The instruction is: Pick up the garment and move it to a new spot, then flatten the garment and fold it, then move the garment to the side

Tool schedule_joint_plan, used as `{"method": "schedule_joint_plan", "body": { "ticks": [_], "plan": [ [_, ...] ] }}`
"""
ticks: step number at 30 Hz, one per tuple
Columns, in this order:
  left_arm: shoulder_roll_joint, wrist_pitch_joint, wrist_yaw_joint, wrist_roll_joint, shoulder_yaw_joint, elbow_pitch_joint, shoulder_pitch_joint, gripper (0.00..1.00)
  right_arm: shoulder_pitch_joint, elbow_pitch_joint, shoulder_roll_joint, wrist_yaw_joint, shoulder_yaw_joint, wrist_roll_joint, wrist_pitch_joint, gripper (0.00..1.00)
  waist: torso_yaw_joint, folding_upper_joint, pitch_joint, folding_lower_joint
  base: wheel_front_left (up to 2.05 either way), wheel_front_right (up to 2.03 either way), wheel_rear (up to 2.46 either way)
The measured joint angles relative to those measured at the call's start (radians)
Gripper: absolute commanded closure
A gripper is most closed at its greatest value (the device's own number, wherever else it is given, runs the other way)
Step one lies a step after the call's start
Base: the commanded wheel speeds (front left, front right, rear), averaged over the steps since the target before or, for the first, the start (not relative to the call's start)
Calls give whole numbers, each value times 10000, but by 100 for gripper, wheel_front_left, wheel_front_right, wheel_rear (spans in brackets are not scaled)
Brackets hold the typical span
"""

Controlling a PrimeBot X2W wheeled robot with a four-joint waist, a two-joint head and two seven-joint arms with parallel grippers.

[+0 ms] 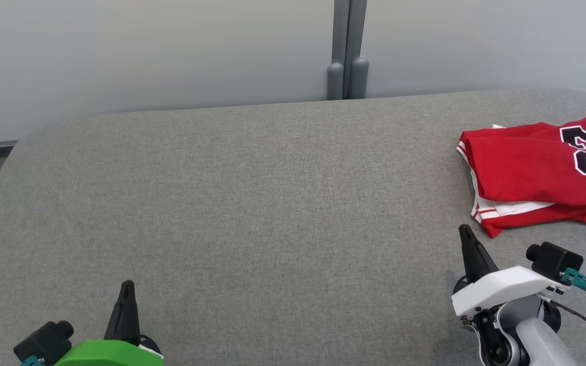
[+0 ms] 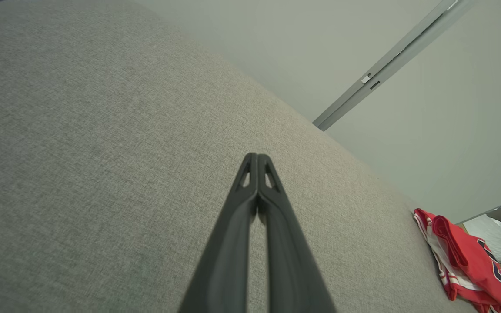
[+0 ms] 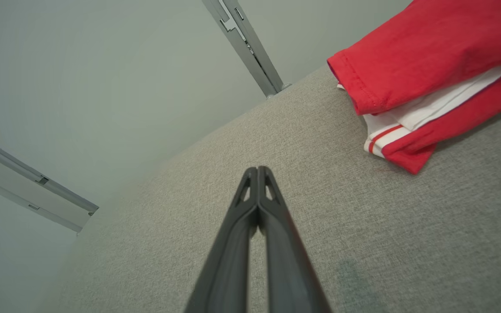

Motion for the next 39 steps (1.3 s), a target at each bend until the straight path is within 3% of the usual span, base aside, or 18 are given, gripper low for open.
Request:
{"method": "schedule_joint_plan", "body": {
  "ticks": [39],
  "plan": [
    [98, 1206, -846, -4266, 711, 805, -779, 100, -54, 17, 42, 867, -1632, 4844, 1197, 100, 346, 0, 37, 0, 0, 0, 0]
  ]
}}
